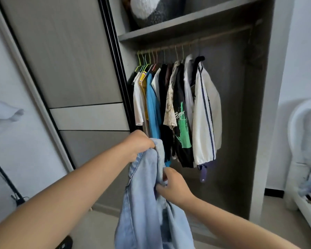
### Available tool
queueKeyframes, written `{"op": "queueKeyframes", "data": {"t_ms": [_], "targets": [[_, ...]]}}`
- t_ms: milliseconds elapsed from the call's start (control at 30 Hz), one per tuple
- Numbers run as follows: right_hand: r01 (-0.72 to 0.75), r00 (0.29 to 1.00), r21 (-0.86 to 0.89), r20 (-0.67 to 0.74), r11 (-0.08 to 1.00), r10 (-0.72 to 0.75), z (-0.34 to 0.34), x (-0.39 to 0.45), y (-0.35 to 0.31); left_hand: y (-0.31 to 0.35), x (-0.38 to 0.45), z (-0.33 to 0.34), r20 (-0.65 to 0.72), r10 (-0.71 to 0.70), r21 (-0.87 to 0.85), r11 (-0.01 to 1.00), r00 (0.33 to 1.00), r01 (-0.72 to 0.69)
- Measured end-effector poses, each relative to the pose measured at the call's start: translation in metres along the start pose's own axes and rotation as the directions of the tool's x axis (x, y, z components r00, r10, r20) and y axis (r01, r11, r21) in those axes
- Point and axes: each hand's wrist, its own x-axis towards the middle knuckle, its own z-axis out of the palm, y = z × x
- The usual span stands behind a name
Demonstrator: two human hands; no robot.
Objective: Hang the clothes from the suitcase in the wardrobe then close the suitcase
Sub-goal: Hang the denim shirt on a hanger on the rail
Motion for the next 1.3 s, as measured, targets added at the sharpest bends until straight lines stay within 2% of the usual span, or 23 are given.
{"op": "queueKeyframes", "data": {"t_ms": [133,233,333,433,500,533,600,633,700,800,867,967,1067,1133,1167,1233,1300], "targets": [[-0.073,0.996,-0.129,-0.063,0.989,0.065,-0.070,0.044,0.064,0.037,0.054,0.030,0.009,0.036,0.041,0.999,0.999,-0.036],[-0.236,0.959,0.031,-0.155,0.971,0.238,-0.127,0.071,0.099,0.049,0.088,0.046,0.011,0.083,0.177,0.981,0.997,-0.083],[-0.281,0.937,0.178,-0.163,0.943,0.310,-0.176,0.099,0.122,0.068,0.116,0.066,-0.004,0.234,0.425,0.881,0.972,-0.210],[-0.185,0.952,0.180,-0.212,0.966,0.221,-0.213,0.112,0.126,0.082,0.141,0.083,-0.058,0.379,0.617,0.741,0.924,-0.265],[-0.006,0.970,0.030,-0.245,1.000,0.013,-0.235,0.113,0.124,0.089,0.161,0.091,-0.058,0.448,0.703,0.653,0.892,-0.282],[0.092,0.971,-0.107,-0.213,0.990,-0.113,-0.247,0.113,0.123,0.092,0.171,0.095,-0.036,0.471,0.761,0.585,0.881,-0.282],[0.191,0.961,-0.444,-0.097,0.875,-0.258,-0.268,0.116,0.122,0.098,0.192,0.098,0.013,0.496,0.845,0.459,0.868,-0.275],[0.199,0.958,-0.572,-0.057,0.795,-0.281,-0.279,0.122,0.124,0.098,0.203,0.095,-0.001,0.492,0.853,0.455,0.871,-0.256],[0.160,0.952,-0.647,-0.098,0.745,-0.290,-0.303,0.141,0.131,0.099,0.230,0.089,-0.083,0.484,0.773,0.583,0.871,-0.250],[0.046,0.961,-0.593,-0.193,0.804,-0.198,-0.329,0.164,0.141,0.106,0.261,0.082,-0.242,0.456,0.476,0.825,0.857,-0.305],[-0.025,0.963,-0.571,-0.233,0.821,-0.133,-0.342,0.183,0.151,0.124,0.287,0.083,-0.272,0.433,0.302,0.886,0.859,-0.351],[-0.109,0.975,-0.587,-0.222,0.802,-0.030,-0.354,0.216,0.160,0.156,0.325,0.081,-0.263,0.404,0.081,0.914,0.876,-0.398],[-0.106,0.987,-0.734,0.004,0.671,0.161,-0.364,0.255,0.159,0.190,0.361,0.077,-0.176,0.382,-0.137,0.903,0.907,-0.407],[-0.123,0.918,-0.780,0.145,0.613,0.368,-0.368,0.277,0.153,0.213,0.376,0.080,-0.171,0.416,-0.212,0.870,0.893,-0.446],[-0.152,0.882,-0.802,0.154,0.578,0.445,-0.371,0.287,0.151,0.224,0.383,0.084,-0.184,0.425,-0.231,0.858,0.886,-0.459],[-0.203,0.878,-0.881,0.030,0.427,0.479,-0.379,0.307,0.147,0.240,0.396,0.096,-0.202,0.435,-0.236,0.848,0.877,-0.475],[-0.335,0.885,-0.900,-0.199,0.279,0.420,-0.393,0.330,0.150,0.247,0.412,0.108,-0.191,0.426,-0.243,0.853,0.884,-0.463]]}}
